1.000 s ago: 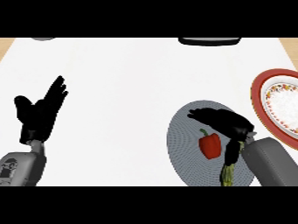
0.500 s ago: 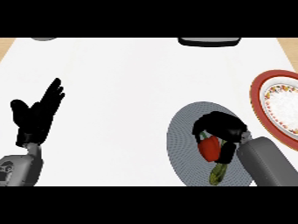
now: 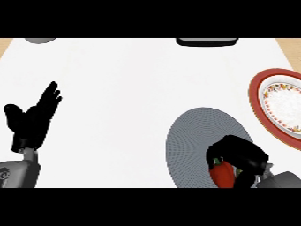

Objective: Pick the bell pepper from the placemat and place it in the plate

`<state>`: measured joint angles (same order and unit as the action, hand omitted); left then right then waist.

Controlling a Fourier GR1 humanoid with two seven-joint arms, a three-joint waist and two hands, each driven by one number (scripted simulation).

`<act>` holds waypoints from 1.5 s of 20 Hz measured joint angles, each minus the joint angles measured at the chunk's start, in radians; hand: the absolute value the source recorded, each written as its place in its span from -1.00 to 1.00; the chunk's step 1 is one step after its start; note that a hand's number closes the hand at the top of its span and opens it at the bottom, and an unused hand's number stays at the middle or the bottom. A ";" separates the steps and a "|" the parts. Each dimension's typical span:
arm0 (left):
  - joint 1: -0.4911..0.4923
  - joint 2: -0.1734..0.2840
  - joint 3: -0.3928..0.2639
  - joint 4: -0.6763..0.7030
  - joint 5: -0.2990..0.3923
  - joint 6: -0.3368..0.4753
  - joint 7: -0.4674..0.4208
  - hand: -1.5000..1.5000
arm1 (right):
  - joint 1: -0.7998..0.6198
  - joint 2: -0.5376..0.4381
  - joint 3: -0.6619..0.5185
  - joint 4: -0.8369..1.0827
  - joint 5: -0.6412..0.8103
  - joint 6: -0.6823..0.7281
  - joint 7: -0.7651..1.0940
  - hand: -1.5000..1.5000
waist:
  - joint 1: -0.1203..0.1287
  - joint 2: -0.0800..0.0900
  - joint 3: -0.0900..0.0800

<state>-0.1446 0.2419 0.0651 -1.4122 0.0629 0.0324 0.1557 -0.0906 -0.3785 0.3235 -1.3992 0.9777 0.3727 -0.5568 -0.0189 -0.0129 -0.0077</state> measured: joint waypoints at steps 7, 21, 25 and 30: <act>0.022 -0.004 0.007 -0.002 -0.001 0.000 -0.012 0.00 | 0.263 -0.092 -0.146 -0.286 -0.103 -0.174 -0.096 1.00 | -0.020 0.002 0.006; -0.009 -0.015 0.001 -0.001 -0.014 -0.001 0.007 0.00 | 0.306 -0.042 -0.609 -0.482 -0.509 -0.217 0.034 1.00 | 0.006 0.011 0.007; -0.023 -0.019 0.001 0.022 -0.020 -0.010 -0.007 0.00 | 0.194 -0.081 -0.689 -0.337 -0.582 -0.174 0.074 1.00 | 0.017 0.013 0.008; -0.033 -0.017 0.012 0.031 -0.012 -0.028 -0.004 0.00 | 0.029 -0.152 -0.745 -0.067 -0.576 -0.184 0.044 1.00 | 0.026 0.015 0.008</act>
<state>-0.1778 0.2247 0.0770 -1.3813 0.0513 0.0049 0.1517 -0.0619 -0.5300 -0.4218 -1.4666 0.4015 0.1887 -0.5123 0.0068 0.0020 0.0002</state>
